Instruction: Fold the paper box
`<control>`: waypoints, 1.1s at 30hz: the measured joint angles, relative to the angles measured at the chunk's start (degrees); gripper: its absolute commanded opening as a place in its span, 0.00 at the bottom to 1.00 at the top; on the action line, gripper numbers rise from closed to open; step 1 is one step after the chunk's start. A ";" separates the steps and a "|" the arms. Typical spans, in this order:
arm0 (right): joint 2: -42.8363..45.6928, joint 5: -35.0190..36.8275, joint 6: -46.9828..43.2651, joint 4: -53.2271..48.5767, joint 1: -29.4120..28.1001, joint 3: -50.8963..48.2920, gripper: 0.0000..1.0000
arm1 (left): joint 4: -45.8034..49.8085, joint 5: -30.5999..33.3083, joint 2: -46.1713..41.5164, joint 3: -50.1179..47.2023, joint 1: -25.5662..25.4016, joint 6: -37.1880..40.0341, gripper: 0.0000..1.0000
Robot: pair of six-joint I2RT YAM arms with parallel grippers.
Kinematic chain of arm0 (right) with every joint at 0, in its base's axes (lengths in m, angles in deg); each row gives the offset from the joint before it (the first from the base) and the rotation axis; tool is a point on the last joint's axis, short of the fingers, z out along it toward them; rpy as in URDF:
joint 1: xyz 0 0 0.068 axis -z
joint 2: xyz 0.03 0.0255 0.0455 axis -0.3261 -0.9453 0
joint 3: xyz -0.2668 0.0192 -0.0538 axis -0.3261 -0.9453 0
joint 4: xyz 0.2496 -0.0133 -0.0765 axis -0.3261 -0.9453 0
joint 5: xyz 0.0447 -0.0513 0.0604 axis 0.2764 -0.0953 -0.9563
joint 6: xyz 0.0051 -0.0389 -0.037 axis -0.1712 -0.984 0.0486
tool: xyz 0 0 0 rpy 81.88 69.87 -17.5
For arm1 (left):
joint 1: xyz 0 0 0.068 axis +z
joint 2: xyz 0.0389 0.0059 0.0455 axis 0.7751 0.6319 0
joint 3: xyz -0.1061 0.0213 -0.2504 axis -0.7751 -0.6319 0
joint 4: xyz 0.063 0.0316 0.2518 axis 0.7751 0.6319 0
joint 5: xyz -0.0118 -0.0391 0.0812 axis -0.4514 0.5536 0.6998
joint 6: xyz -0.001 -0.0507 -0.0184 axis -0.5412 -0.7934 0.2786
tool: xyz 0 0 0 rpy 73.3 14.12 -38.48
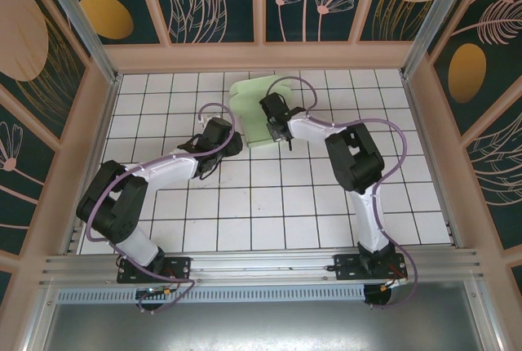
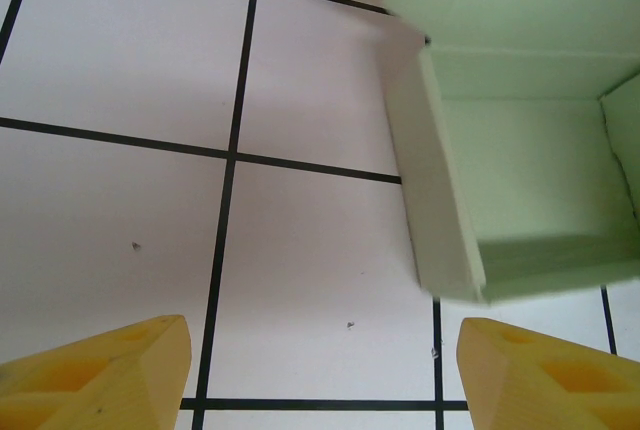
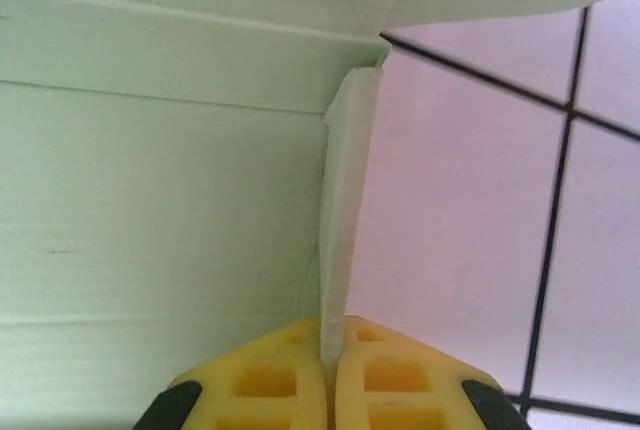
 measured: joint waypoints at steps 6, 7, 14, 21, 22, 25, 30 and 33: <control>3.65 -3.43 -2.05 0.52 -0.59 -4.72 0.09 | -0.24 0.13 -0.02 -0.66 0.66 -0.02 0.71; 3.89 -3.56 -2.14 0.66 -0.59 -5.03 0.14 | -0.24 0.13 -0.02 -0.74 0.74 -0.02 0.71; 4.26 -7.39 -2.45 0.66 -0.52 -6.43 0.34 | -0.28 0.11 -0.02 -0.74 1.03 -0.02 0.71; 7.13 -12.39 -1.27 1.79 1.07 -6.38 0.45 | -0.31 -0.07 0.00 -0.74 1.29 -0.02 0.71; 7.48 -13.09 -0.96 2.14 1.60 -6.32 0.45 | -0.33 -0.07 0.00 -0.74 1.42 -0.02 0.71; 7.65 -14.49 0.52 2.36 3.06 -5.60 0.44 | -0.50 -0.31 0.11 -0.74 1.73 -0.02 0.71; 7.65 -16.35 2.47 2.36 4.55 -4.96 0.44 | -0.74 -1.11 0.90 -0.74 1.88 -0.02 0.72; 7.67 -17.35 3.08 2.78 5.07 -5.11 0.44 | -0.90 -1.60 1.14 -0.74 1.99 -0.02 0.75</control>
